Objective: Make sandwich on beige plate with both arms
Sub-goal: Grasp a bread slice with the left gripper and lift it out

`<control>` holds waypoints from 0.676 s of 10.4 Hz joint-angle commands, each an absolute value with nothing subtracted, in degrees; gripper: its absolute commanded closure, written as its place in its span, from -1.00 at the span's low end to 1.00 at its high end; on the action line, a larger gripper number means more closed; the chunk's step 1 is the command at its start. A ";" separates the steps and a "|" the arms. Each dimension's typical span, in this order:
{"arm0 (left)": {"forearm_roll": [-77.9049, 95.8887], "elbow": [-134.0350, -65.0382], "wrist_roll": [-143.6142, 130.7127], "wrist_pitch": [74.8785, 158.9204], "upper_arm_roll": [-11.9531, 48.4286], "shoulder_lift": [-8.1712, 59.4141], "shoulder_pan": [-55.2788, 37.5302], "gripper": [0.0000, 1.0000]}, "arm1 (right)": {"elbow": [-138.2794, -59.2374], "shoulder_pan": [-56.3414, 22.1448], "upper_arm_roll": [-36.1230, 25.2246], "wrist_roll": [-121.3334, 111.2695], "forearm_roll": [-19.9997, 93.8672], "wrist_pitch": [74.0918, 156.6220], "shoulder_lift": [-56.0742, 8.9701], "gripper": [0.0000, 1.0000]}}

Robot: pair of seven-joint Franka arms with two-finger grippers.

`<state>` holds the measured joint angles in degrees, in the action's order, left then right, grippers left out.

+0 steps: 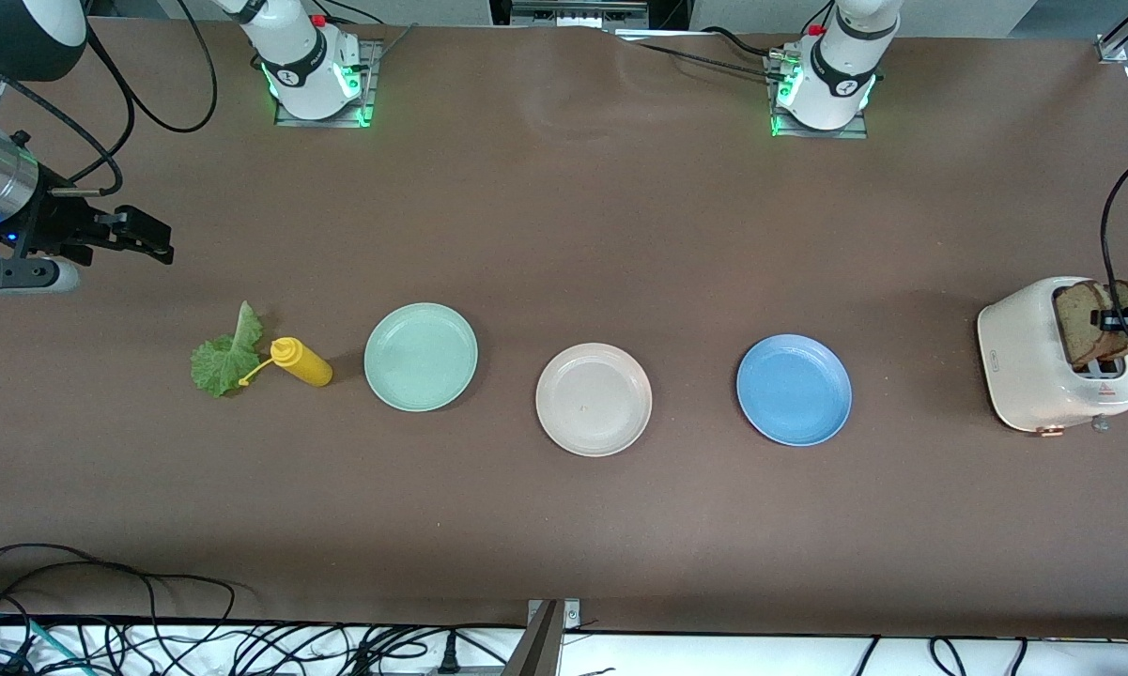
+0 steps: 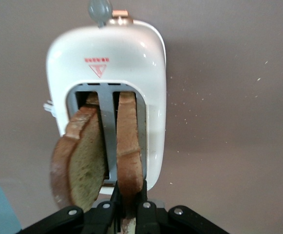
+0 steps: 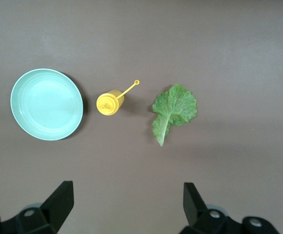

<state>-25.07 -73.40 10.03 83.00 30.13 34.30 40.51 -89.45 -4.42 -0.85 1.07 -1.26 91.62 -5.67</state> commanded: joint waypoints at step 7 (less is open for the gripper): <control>-8.94 -59.50 -4.92 76.02 42.88 31.03 37.79 1.00 | -88.77 -4.13 -0.70 1.58 -1.58 91.05 -5.63 -1.00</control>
<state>-14.65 -60.58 2.46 76.79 41.51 31.10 38.05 -89.45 -4.36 -0.86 1.07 -1.26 91.62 -5.67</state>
